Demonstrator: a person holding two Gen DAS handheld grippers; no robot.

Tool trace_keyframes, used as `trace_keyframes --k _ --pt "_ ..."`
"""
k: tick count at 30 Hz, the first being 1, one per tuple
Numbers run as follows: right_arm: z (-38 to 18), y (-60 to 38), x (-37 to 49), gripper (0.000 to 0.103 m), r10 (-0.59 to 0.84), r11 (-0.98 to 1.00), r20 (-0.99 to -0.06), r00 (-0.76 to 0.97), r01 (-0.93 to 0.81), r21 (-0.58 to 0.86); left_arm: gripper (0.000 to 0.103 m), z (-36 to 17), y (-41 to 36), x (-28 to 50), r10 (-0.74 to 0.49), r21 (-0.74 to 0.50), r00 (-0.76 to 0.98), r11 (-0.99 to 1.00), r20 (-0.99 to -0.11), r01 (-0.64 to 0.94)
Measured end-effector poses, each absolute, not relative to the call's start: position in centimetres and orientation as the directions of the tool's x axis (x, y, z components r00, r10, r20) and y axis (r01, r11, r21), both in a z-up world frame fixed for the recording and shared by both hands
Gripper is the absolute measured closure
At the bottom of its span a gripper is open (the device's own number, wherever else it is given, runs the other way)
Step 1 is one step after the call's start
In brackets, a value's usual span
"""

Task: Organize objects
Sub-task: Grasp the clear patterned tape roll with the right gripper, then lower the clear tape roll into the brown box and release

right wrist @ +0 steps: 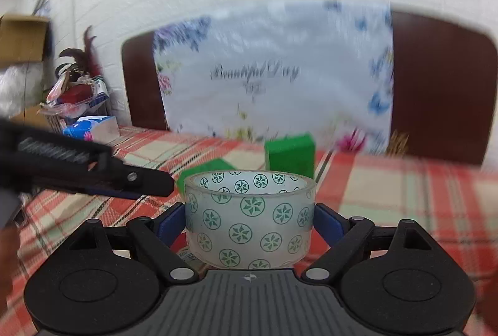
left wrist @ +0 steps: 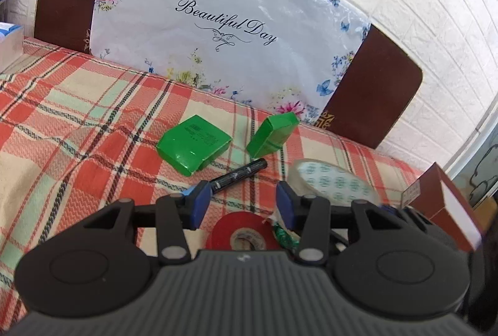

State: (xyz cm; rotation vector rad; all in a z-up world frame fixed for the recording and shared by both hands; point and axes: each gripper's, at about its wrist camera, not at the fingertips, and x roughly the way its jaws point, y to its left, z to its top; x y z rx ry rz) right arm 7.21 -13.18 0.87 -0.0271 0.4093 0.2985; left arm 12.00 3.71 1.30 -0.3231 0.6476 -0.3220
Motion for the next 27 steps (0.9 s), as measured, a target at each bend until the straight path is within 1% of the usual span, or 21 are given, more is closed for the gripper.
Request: trace_keyframes --k 2,4,7,9,12,15,18,19,20,21,22,24,27 --pt "1.3 -14.0 4.1 0.016 0.258 0.957 -0.354 0.899 -0.288 -0.034 0.054 1.5 3.2 11.5 -0.426 -0.408 0.735 0.886 -0.527 0.221" --pt "1.1 -15.8 1.4 0.016 0.236 0.96 -0.346 0.908 -0.273 -0.062 0.054 1.7 1.8 10.6 -0.467 -0.408 0.711 0.872 -0.527 0.271" --pt "0.2 -18.7 -1.6 0.016 0.172 0.973 -0.374 0.911 -0.216 -0.077 0.054 1.4 -1.5 9.4 -0.547 -0.411 0.637 0.835 -0.543 0.366" --pt "-0.3 -20.1 -3.3 0.016 0.143 0.979 -0.398 0.906 -0.189 -0.077 0.054 1.1 -4.2 8.5 -0.582 -0.393 0.588 0.813 -0.562 0.429" --pt "-0.7 -21.9 -4.6 0.016 0.104 0.987 -0.426 0.899 -0.145 -0.065 0.053 0.1 -8.4 7.1 -0.56 -0.298 0.538 0.814 -0.63 0.498" --pt "-1.1 -22.9 -4.7 0.016 0.092 0.989 -0.482 0.871 -0.138 -0.061 0.053 -1.8 -11.4 6.9 -0.5 -0.224 0.498 0.828 -0.708 0.513" --pt "-1.8 -23.2 -4.7 0.016 0.077 0.988 -0.552 0.83 -0.14 -0.071 0.055 -3.3 -12.6 6.9 -0.474 -0.203 0.462 0.829 -0.75 0.522" --pt "-1.9 -23.3 -4.9 0.015 0.078 0.988 -0.559 0.825 -0.139 -0.068 0.06 -3.5 -12.8 6.9 -0.475 -0.199 0.457 0.825 -0.752 0.53" --pt "-2.0 -23.5 -5.2 0.015 0.082 0.988 -0.556 0.827 -0.139 -0.062 0.073 -3.5 -13.0 6.8 -0.481 -0.197 0.453 0.818 -0.75 0.541" --pt "-1.9 -23.6 -5.4 0.017 0.086 0.988 -0.549 0.831 -0.141 -0.06 0.079 -3.4 -13.2 6.8 -0.491 -0.202 0.441 0.807 -0.751 0.554" --pt "-1.9 -23.6 -5.6 0.02 0.097 0.986 -0.543 0.834 -0.153 -0.059 0.083 -3.2 -13.5 6.6 -0.489 -0.195 0.439 0.804 -0.753 0.561" --pt "-1.5 -23.4 -6.0 0.02 0.093 0.985 -0.511 0.855 -0.153 -0.077 0.085 -2.2 -14.3 6.1 -0.48 -0.148 0.471 0.8 -0.74 0.582" --pt "0.4 -23.7 -6.4 0.02 0.057 0.982 -0.404 0.913 -0.125 -0.144 0.085 1.1 -15.3 6.0 -0.512 -0.11 0.525 0.778 -0.68 0.618"
